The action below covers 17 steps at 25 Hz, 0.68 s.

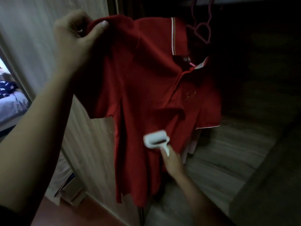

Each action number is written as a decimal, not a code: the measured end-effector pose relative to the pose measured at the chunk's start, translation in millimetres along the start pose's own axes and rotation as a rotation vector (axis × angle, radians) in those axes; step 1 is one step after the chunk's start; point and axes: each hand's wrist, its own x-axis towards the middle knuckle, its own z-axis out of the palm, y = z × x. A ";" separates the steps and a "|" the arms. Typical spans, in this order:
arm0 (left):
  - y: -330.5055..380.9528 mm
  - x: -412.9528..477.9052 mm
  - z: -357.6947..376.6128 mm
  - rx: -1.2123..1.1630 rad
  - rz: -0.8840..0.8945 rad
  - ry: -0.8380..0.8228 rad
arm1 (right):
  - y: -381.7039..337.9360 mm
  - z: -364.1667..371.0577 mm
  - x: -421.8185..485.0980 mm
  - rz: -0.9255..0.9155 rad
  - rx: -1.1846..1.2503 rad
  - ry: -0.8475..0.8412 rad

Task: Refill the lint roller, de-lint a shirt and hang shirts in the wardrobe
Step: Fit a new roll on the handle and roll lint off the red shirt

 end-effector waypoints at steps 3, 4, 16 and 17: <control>-3.0 0.1 4.9 0.028 0.004 -0.014 | 40.3 25.9 -35.1 0.109 -0.069 -0.130; -4.2 -0.3 5.6 0.030 0.012 -0.019 | 39.7 19.1 -26.2 0.093 -0.038 -0.091; -14.1 4.0 1.4 -0.009 0.014 -0.041 | -17.9 -62.0 96.8 -0.062 0.003 0.266; -12.7 3.5 1.6 -0.020 0.014 -0.046 | 2.6 -43.2 83.9 -0.025 -0.006 0.174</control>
